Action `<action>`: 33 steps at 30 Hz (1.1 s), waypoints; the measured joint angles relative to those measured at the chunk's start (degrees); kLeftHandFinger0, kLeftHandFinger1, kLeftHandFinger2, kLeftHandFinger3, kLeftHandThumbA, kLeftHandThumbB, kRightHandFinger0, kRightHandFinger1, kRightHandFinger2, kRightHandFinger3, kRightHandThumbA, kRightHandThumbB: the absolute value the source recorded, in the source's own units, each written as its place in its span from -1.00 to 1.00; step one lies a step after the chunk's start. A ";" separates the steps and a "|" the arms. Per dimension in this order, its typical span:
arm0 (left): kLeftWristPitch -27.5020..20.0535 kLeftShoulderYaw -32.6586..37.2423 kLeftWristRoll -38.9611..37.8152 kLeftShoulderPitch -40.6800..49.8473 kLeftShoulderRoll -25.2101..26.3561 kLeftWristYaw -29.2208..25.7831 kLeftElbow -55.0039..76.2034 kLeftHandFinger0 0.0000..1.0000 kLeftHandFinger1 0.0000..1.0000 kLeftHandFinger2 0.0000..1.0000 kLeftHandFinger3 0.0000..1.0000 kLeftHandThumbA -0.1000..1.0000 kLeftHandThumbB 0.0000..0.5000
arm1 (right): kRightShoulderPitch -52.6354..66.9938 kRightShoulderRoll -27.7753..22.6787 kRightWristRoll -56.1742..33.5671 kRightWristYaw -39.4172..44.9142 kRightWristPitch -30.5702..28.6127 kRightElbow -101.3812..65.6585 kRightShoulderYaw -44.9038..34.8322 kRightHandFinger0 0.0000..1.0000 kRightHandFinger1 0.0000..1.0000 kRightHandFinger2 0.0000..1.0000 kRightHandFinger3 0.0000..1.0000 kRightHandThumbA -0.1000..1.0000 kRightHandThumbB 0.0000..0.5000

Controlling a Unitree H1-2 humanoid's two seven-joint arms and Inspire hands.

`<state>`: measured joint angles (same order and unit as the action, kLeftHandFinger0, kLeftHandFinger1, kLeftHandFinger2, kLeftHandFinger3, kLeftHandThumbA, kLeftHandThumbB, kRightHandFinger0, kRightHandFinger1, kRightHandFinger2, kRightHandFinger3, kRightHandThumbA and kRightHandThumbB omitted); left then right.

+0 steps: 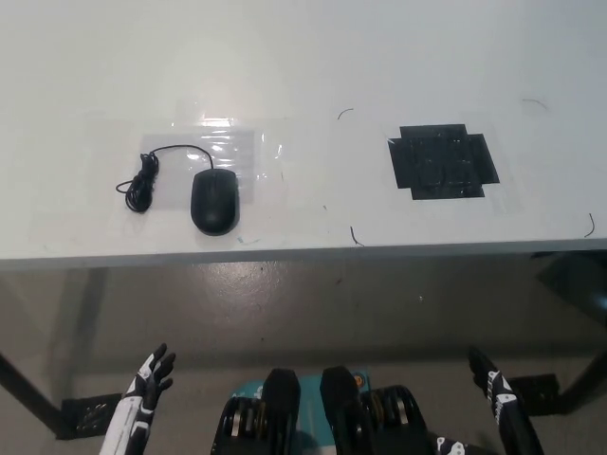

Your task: The robot uses left hand to click on the left button of the black mouse, which is placed on the left area of the table

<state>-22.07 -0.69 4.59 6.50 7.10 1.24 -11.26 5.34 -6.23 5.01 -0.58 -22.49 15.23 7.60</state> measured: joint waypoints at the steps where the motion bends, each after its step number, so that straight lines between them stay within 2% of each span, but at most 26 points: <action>1: -0.26 -0.16 -0.01 0.14 0.00 -0.01 0.20 1.00 1.00 1.00 1.00 1.00 0.06 | 0.01 -0.04 -0.01 0.09 -0.03 -0.34 0.21 1.00 1.00 1.00 1.00 1.00 -0.22; 4: -0.62 -1.65 0.17 1.18 0.15 -0.08 4.14 1.00 1.00 1.00 1.00 1.00 0.16 | 0.03 -0.21 -0.01 0.34 -0.13 -1.77 0.67 1.00 1.00 1.00 1.00 1.00 -0.25; 5: -0.61 -1.98 0.23 1.27 0.23 -0.08 4.84 1.00 1.00 1.00 1.00 1.00 -0.09 | 0.03 -0.22 -0.02 0.38 -0.16 -2.00 0.70 1.00 1.00 1.00 1.00 1.00 -0.24; 6: -0.55 -2.66 0.30 1.47 0.69 -0.07 6.78 1.00 1.00 1.00 1.00 1.00 -0.08 | 0.00 -0.28 -0.04 0.51 -0.22 -2.49 0.78 1.00 1.00 1.00 1.00 1.00 -0.24; 8: -0.61 -3.11 0.30 1.47 1.97 0.09 9.26 1.00 1.00 1.00 1.00 1.00 0.09 | -0.09 -0.40 -0.04 0.62 -0.31 -2.97 0.81 1.00 1.00 1.00 1.00 1.00 -0.24; 9: -0.58 -3.42 0.25 1.34 3.08 0.19 10.77 1.00 1.00 1.00 1.00 1.00 0.01 | -0.22 -0.52 -0.04 0.63 -0.35 -3.02 0.80 1.00 1.00 1.00 1.00 1.00 -0.23; 11: -0.21 -4.36 -0.15 0.93 5.72 0.75 13.75 1.00 1.00 1.00 1.00 1.00 0.07 | -0.48 -0.78 -0.04 0.63 -0.40 -2.93 0.78 1.00 1.00 1.00 1.00 1.00 -0.23; 13: 1.52 -5.70 -0.91 0.07 9.06 1.62 17.99 1.00 0.83 0.96 1.00 1.00 0.07 | -0.70 -0.97 -0.05 0.63 -0.43 -2.72 0.79 1.00 1.00 1.00 1.00 1.00 -0.25; 14: 2.47 -6.24 -1.29 -0.52 10.81 2.00 19.79 1.00 0.60 0.77 1.00 1.00 0.10 | -0.76 -0.97 -0.05 0.64 -0.47 -2.59 0.79 1.00 1.00 1.00 1.00 1.00 -0.34; 15: 3.96 -6.67 -1.83 -1.46 13.24 2.72 21.92 0.91 0.43 0.61 1.00 1.00 0.05 | -0.80 -0.95 -0.05 0.64 -0.52 -2.39 0.83 1.00 1.00 1.00 1.00 1.00 -0.35; 16: 5.14 -7.10 -2.34 -2.45 15.56 3.43 23.66 0.60 0.20 0.38 1.00 1.00 0.16 | -0.84 -0.93 -0.05 0.64 -0.56 -2.23 0.88 1.00 1.00 1.00 1.00 1.00 -0.35; 18: 6.92 -7.73 -3.05 -3.87 18.23 4.31 25.46 0.25 -0.12 0.05 1.00 1.00 0.16 | -0.90 -0.93 -0.04 0.62 -0.71 -1.97 0.94 1.00 1.00 1.00 1.00 1.00 -0.38; 19: 8.82 -8.34 -3.93 -5.69 20.90 5.16 26.79 0.15 -0.27 -0.15 1.00 1.00 0.18 | -0.95 -0.93 -0.02 0.61 -0.81 -1.55 0.99 1.00 1.00 1.00 1.00 1.00 -0.36; 20: 9.96 -8.66 -4.41 -7.22 22.57 5.86 27.35 0.09 -0.34 -0.23 1.00 1.00 0.18 | -0.98 -0.91 -0.02 0.60 -0.91 -1.19 1.03 1.00 1.00 1.00 1.00 1.00 -0.36; 21: 10.96 -8.81 -4.96 -8.75 24.26 6.48 27.62 0.04 -0.54 -0.49 1.00 1.00 0.10 | -0.99 -0.91 -0.01 0.60 -0.96 -0.89 1.06 1.00 1.00 1.00 1.00 1.00 -0.31; 22: 11.86 -8.95 -5.47 -10.13 25.86 7.06 27.72 0.10 -0.71 -0.67 1.00 1.00 -0.05 | -0.99 -0.89 -0.01 0.59 -1.01 -0.72 1.11 1.00 1.00 1.00 1.00 1.00 -0.31; 23: 12.86 -8.98 -6.02 -11.88 27.42 7.75 27.67 -0.23 -0.96 -0.87 1.00 1.00 -0.04 | -0.99 -0.86 -0.01 0.59 -1.07 -0.57 1.13 1.00 1.00 1.00 1.00 1.00 -0.31; 24: 14.39 -8.97 -6.73 -14.77 29.56 8.84 27.39 -0.35 -0.99 -0.93 1.00 1.00 -0.05 | -0.98 -0.84 -0.02 0.59 -1.16 -0.40 1.12 1.00 1.00 1.00 1.00 1.00 -0.31; 25: 15.19 -8.94 -7.29 -16.40 30.90 9.45 26.96 -0.75 -1.00 -1.00 1.00 1.00 0.08 | -0.97 -0.84 -0.02 0.57 -1.22 -0.33 1.12 1.00 1.00 1.00 1.00 1.00 -0.30; 26: 15.88 -8.82 -7.78 -18.45 32.09 10.23 26.18 -0.41 -1.00 -1.00 1.00 1.00 0.19 | -0.96 -0.84 -0.01 0.54 -1.27 -0.24 1.10 1.00 1.00 1.00 1.00 1.00 -0.28; 27: 16.84 -8.66 -8.34 -20.67 33.24 11.05 25.30 0.53 -0.81 -1.00 1.00 1.00 0.19 | -0.96 -0.84 -0.01 0.52 -1.31 -0.06 1.10 1.00 1.00 1.00 1.00 1.00 -0.27; 28: 18.00 -8.38 -8.84 -22.84 34.38 11.95 24.35 0.99 -0.78 -1.00 1.00 1.00 0.18 | -0.97 -0.84 -0.01 0.51 -1.36 0.10 1.09 1.00 1.00 1.00 1.00 1.00 -0.27; 29: 18.51 -8.13 -9.01 -24.14 35.04 12.54 23.80 0.48 -0.99 -1.00 1.00 1.00 0.33 | -0.96 -0.84 -0.02 0.51 -1.38 0.15 1.09 1.00 1.00 1.00 1.00 1.00 -0.26; 30: 19.44 -7.67 -9.32 -26.07 35.89 13.40 23.02 -0.16 -1.00 -1.00 1.00 1.00 0.53 | -0.94 -0.84 -0.02 0.52 -1.42 0.26 1.06 1.00 1.00 1.00 1.00 1.00 -0.24; 32: 21.56 -6.25 -9.95 -29.38 37.30 15.09 21.46 -0.54 -1.00 -1.00 1.00 1.00 0.51 | -0.90 -0.85 -0.02 0.51 -1.47 0.38 1.00 1.00 1.00 1.00 1.00 1.00 -0.24; 33: 23.28 -4.62 -10.43 -32.19 37.88 16.67 19.75 -0.58 -1.00 -1.00 1.00 1.00 0.41 | -0.86 -0.86 -0.02 0.51 -1.48 0.49 0.97 1.00 1.00 1.00 1.00 1.00 -0.24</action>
<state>1.21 -5.31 -5.84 -25.69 44.98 17.91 8.49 4.48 -7.09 4.98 -0.07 -23.97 15.72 8.57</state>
